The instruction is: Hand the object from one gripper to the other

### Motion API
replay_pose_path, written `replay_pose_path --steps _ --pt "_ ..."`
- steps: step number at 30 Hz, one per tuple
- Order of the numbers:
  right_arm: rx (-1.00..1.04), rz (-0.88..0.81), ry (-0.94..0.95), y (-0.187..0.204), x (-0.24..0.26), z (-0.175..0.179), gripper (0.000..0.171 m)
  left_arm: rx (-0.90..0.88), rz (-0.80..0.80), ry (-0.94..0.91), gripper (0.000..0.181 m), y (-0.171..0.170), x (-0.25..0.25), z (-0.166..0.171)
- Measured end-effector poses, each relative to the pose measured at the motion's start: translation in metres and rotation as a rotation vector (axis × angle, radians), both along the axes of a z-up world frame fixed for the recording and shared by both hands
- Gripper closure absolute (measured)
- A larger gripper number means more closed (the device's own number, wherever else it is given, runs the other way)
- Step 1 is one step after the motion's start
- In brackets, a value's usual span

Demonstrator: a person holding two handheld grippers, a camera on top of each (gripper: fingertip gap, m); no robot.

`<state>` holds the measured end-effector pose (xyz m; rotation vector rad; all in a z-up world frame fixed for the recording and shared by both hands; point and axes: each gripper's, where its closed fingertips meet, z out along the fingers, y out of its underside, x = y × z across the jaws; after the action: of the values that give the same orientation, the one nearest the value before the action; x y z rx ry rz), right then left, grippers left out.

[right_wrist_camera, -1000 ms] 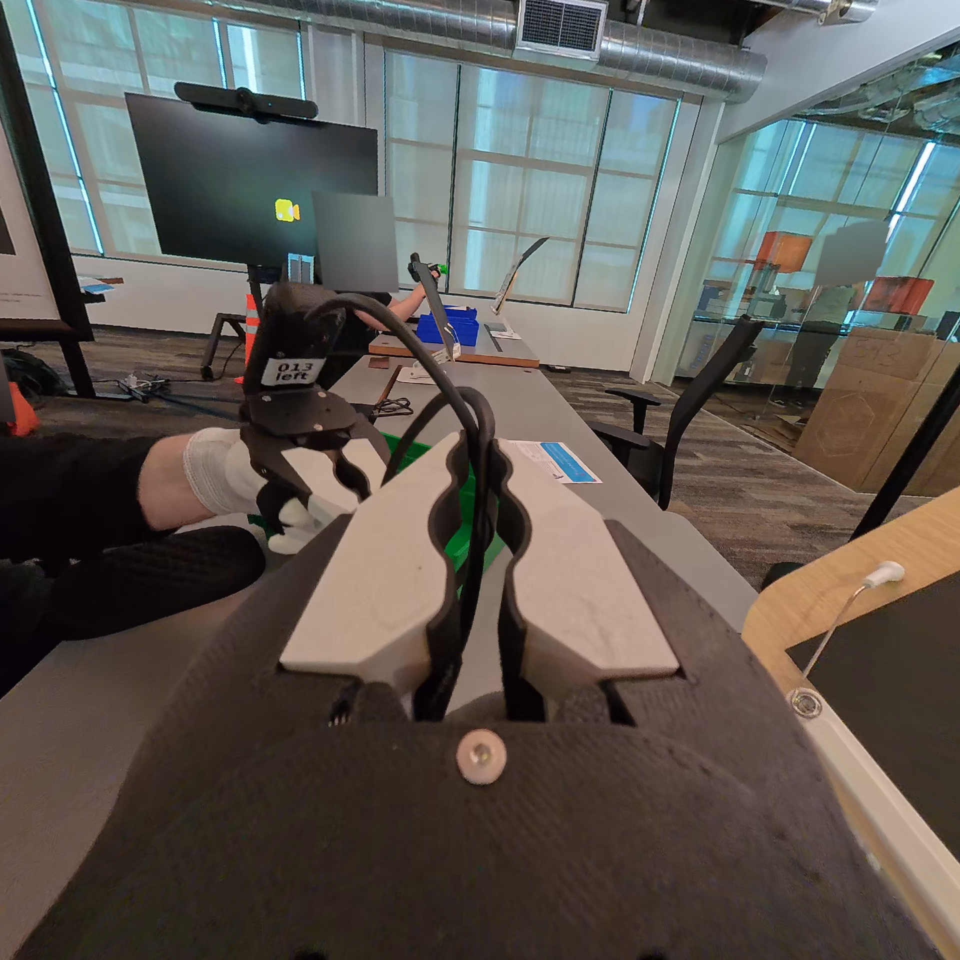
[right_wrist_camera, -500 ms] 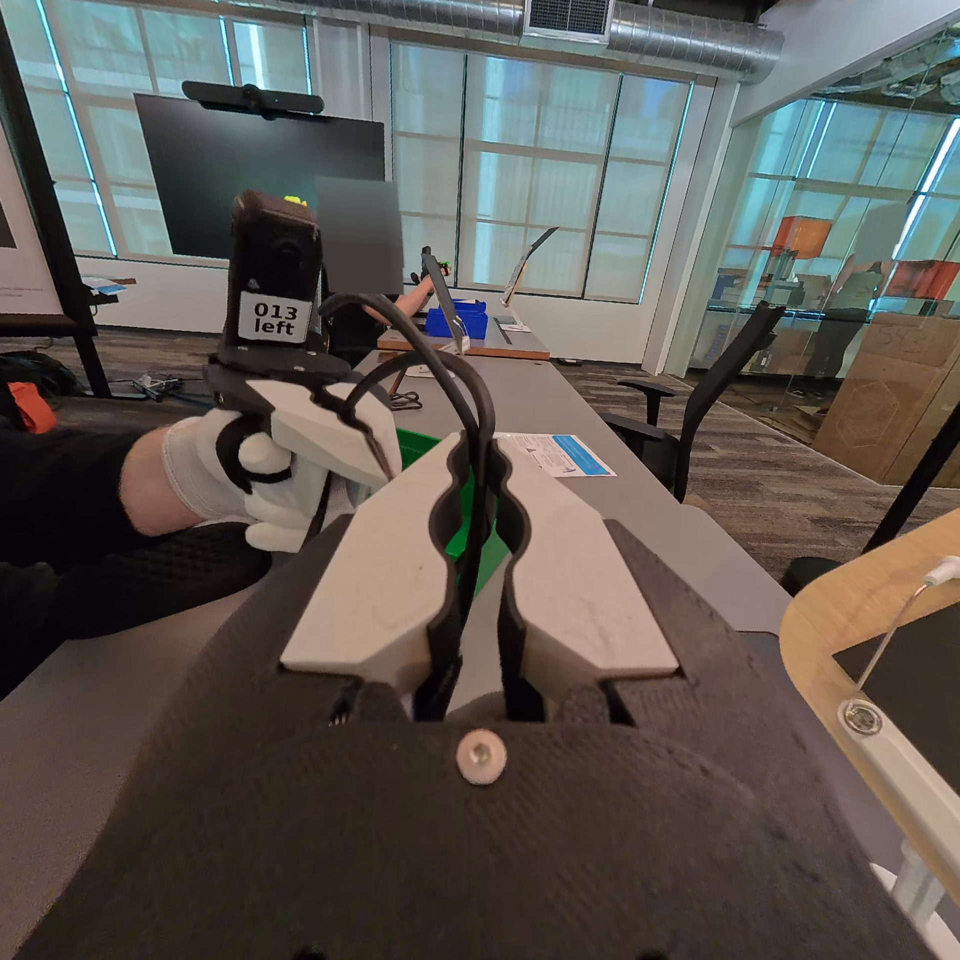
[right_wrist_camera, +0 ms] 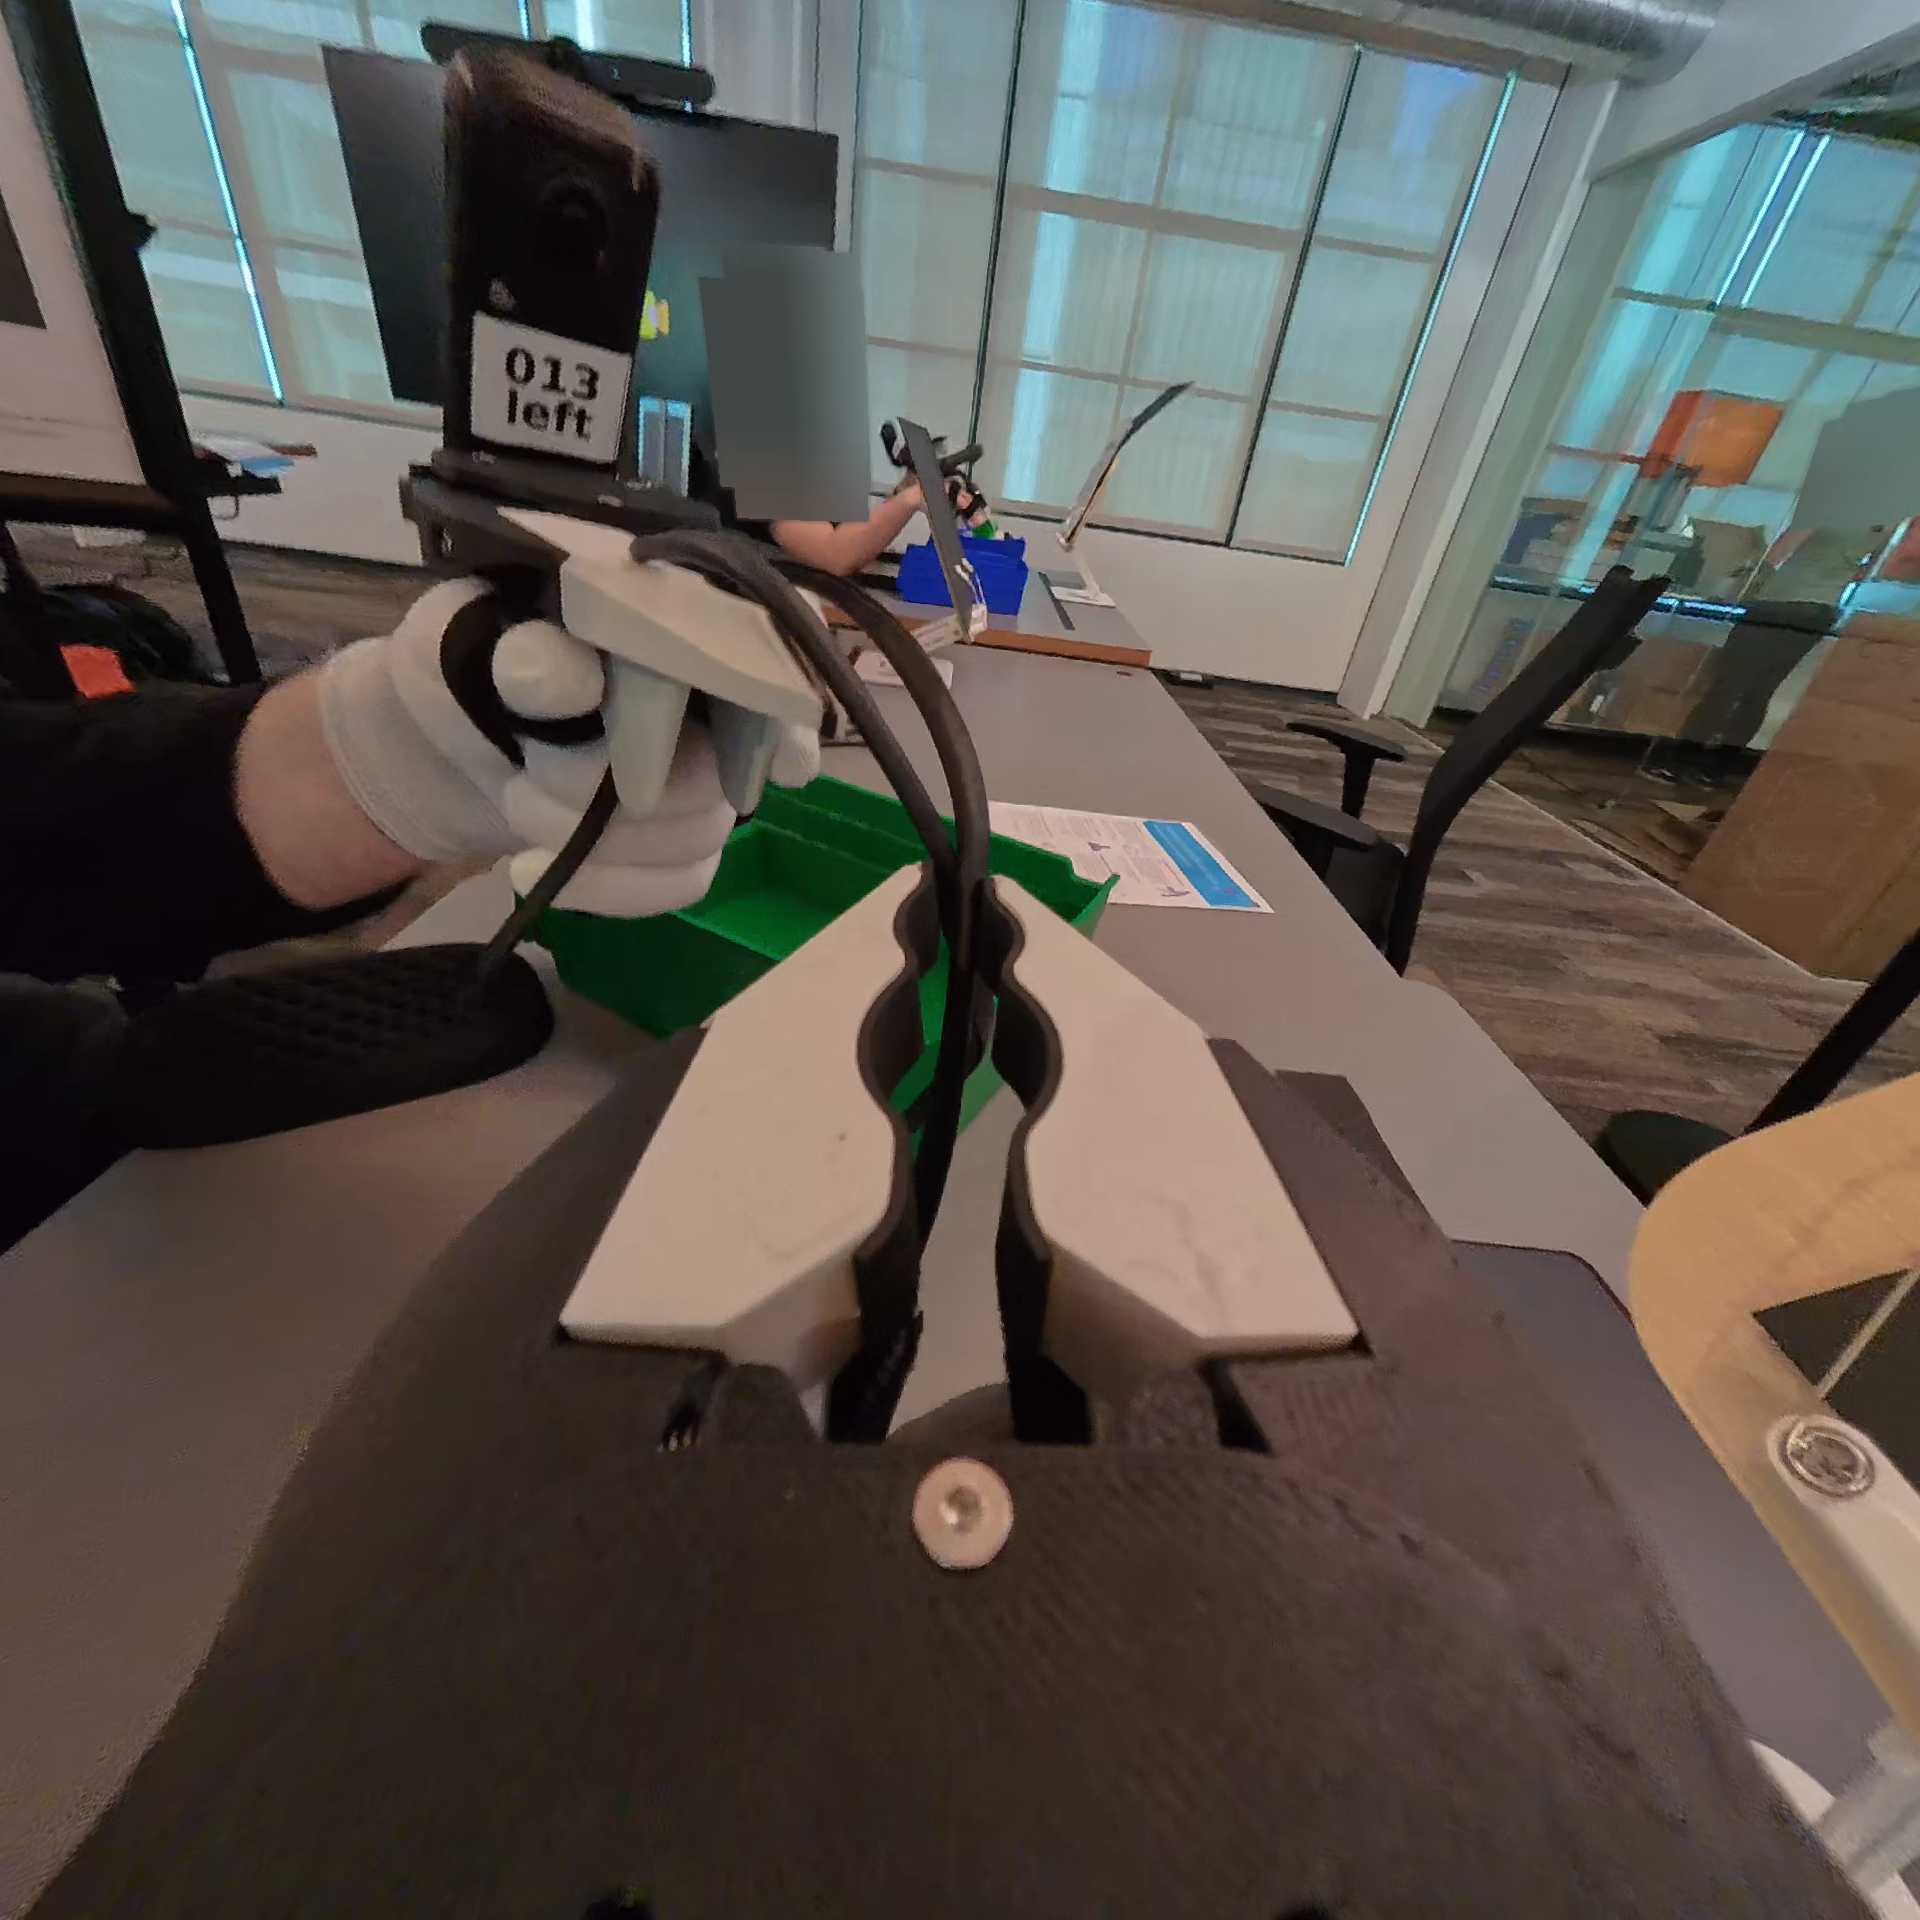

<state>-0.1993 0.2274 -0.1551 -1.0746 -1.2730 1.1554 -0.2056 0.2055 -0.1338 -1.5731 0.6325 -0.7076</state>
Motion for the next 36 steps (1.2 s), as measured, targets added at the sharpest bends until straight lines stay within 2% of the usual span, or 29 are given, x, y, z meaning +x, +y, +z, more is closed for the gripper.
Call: replay_pose_path --steps 8,14,23,25,32,36 --pt "0.109 0.005 -0.106 0.002 0.014 -0.013 0.168 -0.018 -0.059 0.043 0.181 -0.014 0.008 -0.021" --pt "0.105 -0.014 -0.109 0.007 0.025 -0.008 0.168 -0.126 -0.138 0.118 0.181 -0.023 0.022 -0.052" --pt "0.159 0.065 -0.204 -0.013 0.007 -0.036 0.166 -0.115 -0.115 0.063 0.181 -0.015 0.019 -0.048" --pt "0.167 0.071 -0.219 -0.017 0.002 -0.042 0.159 -0.113 -0.122 0.057 0.181 -0.015 0.02 -0.047" --pt "0.207 0.06 -0.216 -0.022 -0.006 -0.042 0.168 -0.104 -0.133 0.077 0.181 -0.015 0.021 -0.045" --pt "0.194 0.05 -0.216 -0.019 -0.006 -0.04 0.169 -0.053 -0.079 0.093 0.181 -0.011 0.02 -0.042"
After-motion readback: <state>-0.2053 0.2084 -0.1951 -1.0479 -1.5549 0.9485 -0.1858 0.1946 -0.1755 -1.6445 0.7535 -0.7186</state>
